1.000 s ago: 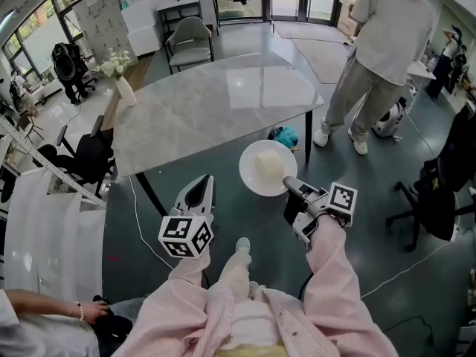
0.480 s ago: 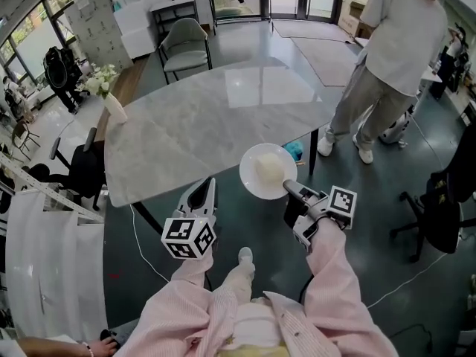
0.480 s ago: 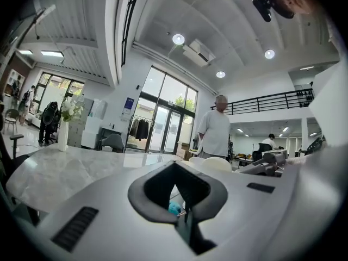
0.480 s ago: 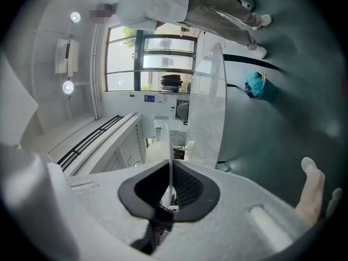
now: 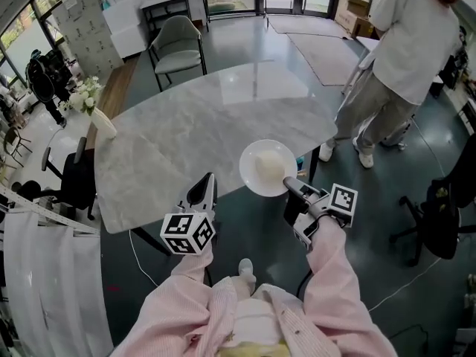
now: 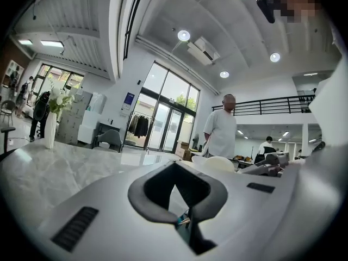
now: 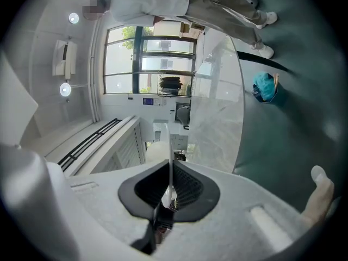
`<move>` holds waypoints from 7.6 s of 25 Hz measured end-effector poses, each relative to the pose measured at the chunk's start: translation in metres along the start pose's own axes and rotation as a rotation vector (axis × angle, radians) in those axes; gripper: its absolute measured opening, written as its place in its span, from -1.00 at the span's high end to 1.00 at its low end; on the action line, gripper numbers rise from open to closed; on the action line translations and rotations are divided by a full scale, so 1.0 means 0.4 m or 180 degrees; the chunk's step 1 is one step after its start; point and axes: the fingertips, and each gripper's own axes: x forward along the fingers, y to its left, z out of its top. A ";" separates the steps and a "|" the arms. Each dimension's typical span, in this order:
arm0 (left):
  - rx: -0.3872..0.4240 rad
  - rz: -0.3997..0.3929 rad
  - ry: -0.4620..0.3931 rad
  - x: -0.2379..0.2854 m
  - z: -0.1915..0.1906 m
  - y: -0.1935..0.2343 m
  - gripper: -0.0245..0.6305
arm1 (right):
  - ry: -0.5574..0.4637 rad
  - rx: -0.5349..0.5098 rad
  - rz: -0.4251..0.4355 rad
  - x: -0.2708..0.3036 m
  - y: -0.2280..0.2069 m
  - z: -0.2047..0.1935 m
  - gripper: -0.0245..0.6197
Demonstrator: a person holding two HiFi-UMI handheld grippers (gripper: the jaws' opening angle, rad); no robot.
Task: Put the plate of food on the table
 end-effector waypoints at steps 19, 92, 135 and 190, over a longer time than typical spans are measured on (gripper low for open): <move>-0.0181 -0.0115 0.0173 0.266 0.002 0.092 0.95 | -0.0076 0.0105 -0.0107 0.175 -0.054 0.194 0.88; -0.1405 0.0661 0.1262 0.783 -0.355 0.425 0.95 | 0.0934 -0.0402 -0.1634 0.756 -0.533 0.536 0.87; -0.1396 0.0594 0.1278 0.792 -0.354 0.389 0.95 | 0.1319 -0.2576 -0.2631 0.721 -0.552 0.523 0.39; 0.0129 0.0726 -0.0262 0.605 0.203 0.355 0.95 | 0.0626 -0.3676 0.0115 0.724 0.083 0.491 0.91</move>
